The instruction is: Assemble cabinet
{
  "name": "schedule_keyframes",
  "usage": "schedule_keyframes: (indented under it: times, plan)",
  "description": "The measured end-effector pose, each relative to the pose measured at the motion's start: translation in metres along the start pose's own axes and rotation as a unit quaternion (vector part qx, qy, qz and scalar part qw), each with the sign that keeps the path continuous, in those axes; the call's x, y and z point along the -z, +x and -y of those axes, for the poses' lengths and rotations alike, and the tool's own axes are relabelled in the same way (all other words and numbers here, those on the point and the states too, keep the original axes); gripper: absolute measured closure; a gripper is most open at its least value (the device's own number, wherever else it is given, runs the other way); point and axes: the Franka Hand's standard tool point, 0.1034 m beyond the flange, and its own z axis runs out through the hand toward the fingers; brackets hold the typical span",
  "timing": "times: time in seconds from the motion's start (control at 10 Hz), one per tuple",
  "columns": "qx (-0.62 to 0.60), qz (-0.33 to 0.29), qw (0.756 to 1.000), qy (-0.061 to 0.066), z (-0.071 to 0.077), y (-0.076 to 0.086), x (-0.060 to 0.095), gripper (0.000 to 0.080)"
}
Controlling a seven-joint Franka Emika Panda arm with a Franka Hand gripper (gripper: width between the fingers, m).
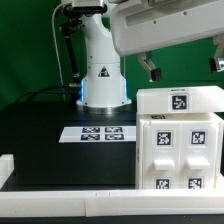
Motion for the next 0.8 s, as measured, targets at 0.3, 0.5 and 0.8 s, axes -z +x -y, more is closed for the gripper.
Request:
schedule_keyframes:
  times: [0.3,0.5,0.8]
  plan:
    - [0.134,-0.003,0.991,-0.005,-0.0005,0.0006,0.0,0.0002]
    - [0.309,-0.022,0.95,-0.029,0.0031,0.0007,-0.001,0.0002]
    - [0.504,-0.009,0.863,-0.038,0.003,-0.002,-0.0042,0.0002]
